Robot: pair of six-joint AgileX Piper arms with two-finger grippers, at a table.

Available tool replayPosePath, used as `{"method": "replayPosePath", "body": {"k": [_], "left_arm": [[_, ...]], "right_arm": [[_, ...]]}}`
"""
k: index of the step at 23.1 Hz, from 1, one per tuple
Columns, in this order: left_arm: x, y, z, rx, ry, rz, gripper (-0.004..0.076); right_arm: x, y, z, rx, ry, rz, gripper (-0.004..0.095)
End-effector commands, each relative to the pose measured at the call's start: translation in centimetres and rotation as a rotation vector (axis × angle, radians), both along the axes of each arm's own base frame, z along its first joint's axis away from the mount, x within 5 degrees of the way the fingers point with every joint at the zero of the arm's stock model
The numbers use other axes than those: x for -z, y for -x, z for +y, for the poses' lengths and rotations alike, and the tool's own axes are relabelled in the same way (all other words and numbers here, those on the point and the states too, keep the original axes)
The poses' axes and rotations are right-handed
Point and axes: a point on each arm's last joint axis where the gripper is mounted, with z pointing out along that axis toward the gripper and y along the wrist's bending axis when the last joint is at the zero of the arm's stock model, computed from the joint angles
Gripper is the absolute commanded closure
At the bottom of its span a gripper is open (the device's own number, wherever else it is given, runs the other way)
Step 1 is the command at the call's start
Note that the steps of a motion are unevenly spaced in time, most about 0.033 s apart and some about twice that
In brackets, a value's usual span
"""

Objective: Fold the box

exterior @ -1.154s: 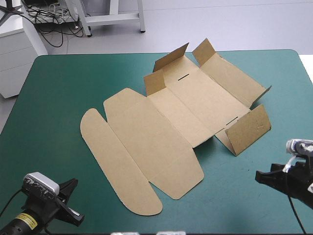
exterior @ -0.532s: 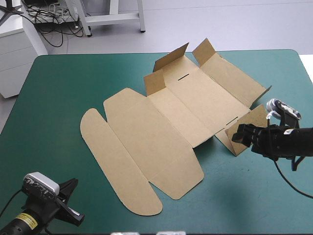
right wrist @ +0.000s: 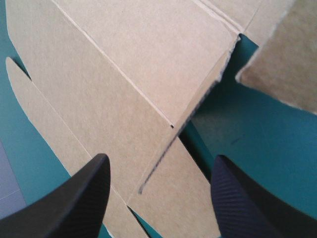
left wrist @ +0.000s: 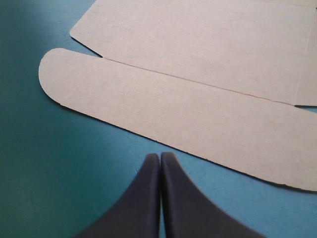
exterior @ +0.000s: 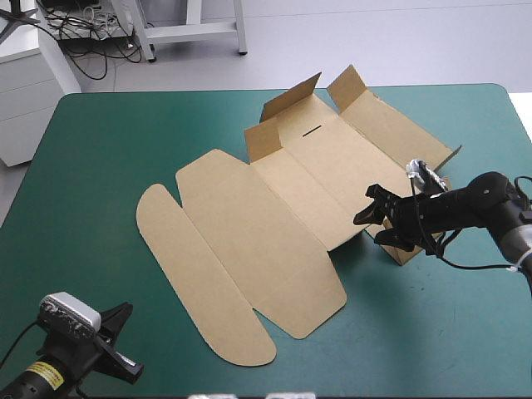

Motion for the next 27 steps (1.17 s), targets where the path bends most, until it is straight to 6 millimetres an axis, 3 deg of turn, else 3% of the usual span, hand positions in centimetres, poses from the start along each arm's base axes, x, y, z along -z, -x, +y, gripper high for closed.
{"method": "replayPosePath", "body": {"k": [1,4,10,15,17,18,22,27], "left_arm": [[-1.3,-0.3,-0.2,-0.001,0.051,-0.068,0.0734],[-1.3,-0.3,-0.2,-0.001,0.051,-0.068,0.0734],[-1.3,-0.3,-0.2,-0.001,0.051,-0.068,0.0734],[-1.3,-0.3,-0.2,-0.001,0.051,-0.068,0.0734],[-1.3,-0.3,-0.2,-0.001,0.051,-0.068,0.0734],[-1.3,-0.3,-0.2,-0.001,0.051,-0.068,0.0734],[-1.3,-0.3,-0.2,-0.001,0.051,-0.068,0.0734],[-1.3,-0.3,-0.2,-0.001,0.051,-0.068,0.0734]], "right_arm": [[-0.7,-1.2,0.8,0.063,-0.074,-0.032,0.0411],[1.2,-1.9,1.8,0.084,-0.092,0.092,0.042],[3.6,-3.2,2.0,0.106,-0.072,0.149,0.042],[4.5,-3.6,1.9,0.137,-0.071,0.181,0.0468],[4.4,-3.6,2.0,0.139,-0.075,0.181,0.0557],[4.4,-3.6,2.1,0.136,-0.081,0.182,0.0674],[4.4,-3.5,3.0,0.104,-0.064,0.161,0.0928],[4.3,-3.6,3.6,0.097,-0.058,0.138,0.0918]]}}
